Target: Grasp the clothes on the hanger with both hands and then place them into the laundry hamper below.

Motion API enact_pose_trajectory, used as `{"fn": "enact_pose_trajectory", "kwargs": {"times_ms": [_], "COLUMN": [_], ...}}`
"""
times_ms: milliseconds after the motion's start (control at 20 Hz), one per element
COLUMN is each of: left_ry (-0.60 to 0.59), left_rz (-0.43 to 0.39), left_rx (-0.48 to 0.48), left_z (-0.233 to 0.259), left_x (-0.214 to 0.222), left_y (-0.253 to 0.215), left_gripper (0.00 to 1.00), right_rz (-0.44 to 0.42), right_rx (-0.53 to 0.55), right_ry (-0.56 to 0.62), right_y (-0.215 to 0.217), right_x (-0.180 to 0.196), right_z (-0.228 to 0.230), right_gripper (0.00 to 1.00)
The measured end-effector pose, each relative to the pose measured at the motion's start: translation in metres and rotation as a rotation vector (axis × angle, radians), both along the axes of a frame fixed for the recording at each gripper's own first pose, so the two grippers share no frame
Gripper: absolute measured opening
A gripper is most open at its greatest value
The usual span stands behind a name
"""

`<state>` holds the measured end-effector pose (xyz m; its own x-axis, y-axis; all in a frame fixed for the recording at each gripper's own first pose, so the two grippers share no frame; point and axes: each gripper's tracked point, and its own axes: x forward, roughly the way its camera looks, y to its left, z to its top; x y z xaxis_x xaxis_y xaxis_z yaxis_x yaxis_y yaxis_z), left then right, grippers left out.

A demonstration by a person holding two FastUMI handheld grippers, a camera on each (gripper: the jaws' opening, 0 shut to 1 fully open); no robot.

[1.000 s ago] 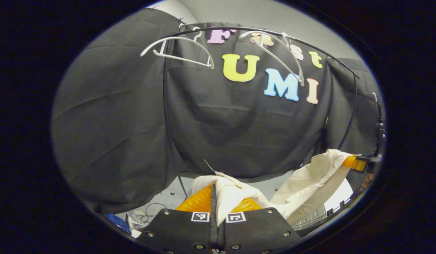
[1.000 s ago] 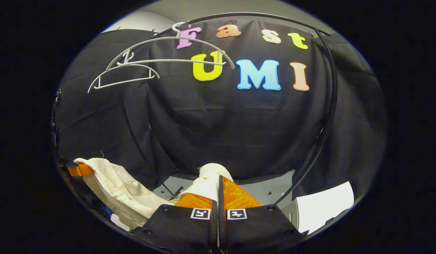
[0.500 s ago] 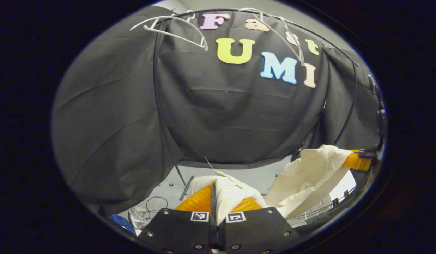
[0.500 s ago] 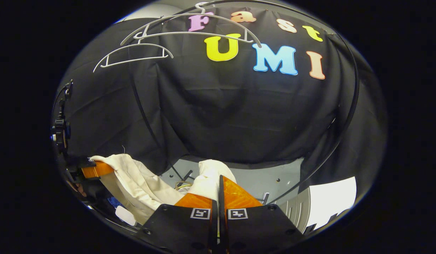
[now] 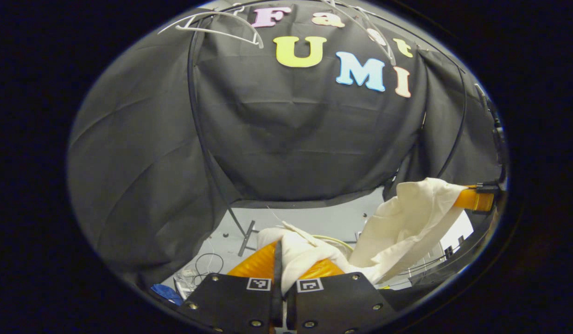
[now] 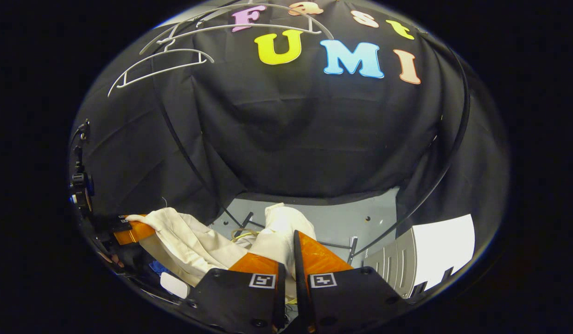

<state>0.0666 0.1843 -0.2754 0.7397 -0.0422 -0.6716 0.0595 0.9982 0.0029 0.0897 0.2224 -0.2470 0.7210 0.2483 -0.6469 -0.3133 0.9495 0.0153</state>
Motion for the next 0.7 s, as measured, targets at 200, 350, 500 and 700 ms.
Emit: {"fn": "enact_pose_trajectory", "kwargs": {"times_ms": [200,350,500,700], "left_ry": [0.062,0.083,0.105,0.124], "left_rz": [-0.01,-0.024,0.015,0.081], "left_rx": [-0.021,-0.029,-0.056,-0.061], "left_z": [-0.018,-0.025,-0.031,-0.04], "left_x": [-0.005,-0.002,0.0,-0.011], "left_y": [0.003,0.005,0.014,0.026], "left_gripper": [0.08,0.54,0.93,0.93], "right_rz": [0.005,0.031,0.047,0.047], "right_rx": [-0.017,-0.046,-0.043,-0.052], "right_ry": [0.096,0.157,0.204,0.202], "right_y": [0.0,-0.003,-0.003,-0.013], "right_x": [-0.01,-0.025,-0.037,-0.041], "right_z": [-0.023,-0.039,-0.046,-0.043], "right_gripper": [0.3,0.63,0.99,0.99]}}
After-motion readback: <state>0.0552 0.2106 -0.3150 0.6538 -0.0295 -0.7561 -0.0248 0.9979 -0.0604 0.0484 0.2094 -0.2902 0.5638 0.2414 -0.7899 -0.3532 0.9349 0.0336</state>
